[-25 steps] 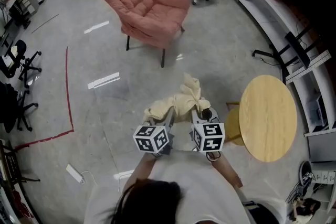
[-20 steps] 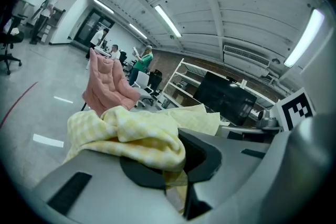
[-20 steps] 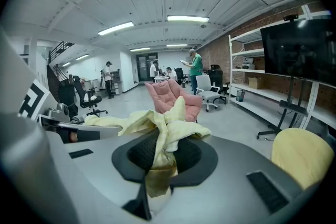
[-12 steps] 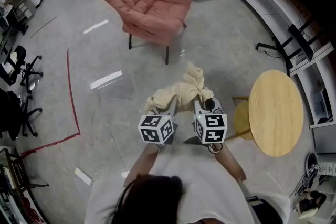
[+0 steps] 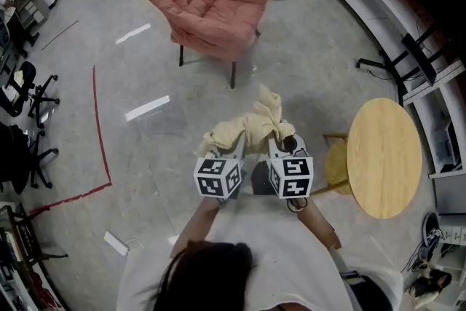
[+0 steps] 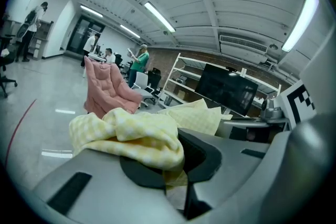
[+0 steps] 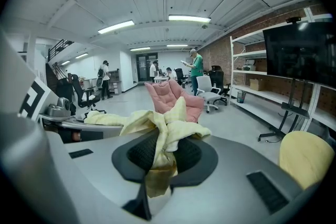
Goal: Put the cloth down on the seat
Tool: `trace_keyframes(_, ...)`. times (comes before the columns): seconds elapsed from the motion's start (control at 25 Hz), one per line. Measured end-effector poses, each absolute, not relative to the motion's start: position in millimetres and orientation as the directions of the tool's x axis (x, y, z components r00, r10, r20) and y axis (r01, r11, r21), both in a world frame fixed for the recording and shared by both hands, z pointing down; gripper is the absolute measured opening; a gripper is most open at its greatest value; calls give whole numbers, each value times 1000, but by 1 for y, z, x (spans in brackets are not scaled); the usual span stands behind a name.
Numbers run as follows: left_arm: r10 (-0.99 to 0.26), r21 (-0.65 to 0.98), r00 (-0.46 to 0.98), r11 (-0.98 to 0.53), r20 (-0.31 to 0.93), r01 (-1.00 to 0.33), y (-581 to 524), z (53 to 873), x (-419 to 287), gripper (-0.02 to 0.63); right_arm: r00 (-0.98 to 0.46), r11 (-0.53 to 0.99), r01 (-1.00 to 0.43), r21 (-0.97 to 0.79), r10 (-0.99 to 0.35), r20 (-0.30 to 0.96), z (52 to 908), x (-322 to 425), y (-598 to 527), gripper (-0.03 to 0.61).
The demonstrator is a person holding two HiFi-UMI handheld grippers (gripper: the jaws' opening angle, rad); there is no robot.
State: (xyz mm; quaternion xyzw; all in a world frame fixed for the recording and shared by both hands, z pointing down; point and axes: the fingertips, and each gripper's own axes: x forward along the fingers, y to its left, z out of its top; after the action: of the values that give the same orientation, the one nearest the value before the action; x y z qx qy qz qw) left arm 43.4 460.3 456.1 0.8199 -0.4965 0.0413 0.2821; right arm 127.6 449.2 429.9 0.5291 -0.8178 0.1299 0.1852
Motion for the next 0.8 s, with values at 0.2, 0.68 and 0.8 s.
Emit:
trace_keyframes(0.2,-800,416,485,-330,353,-848,451,463,45,58,-394,433,-901,-16,-804,446,437,128,436,78)
trace_keyframes(0.68,-820,378,401,-248,408,-892,372,473,47,58,-471,522,-853,-21,-751,463,448,125,348,78)
trace_keyframes(0.8,-813,379,395,-236,427,-895,350,479,54,58,-480,530,-847,-33,-738,475,454,131,325,78)
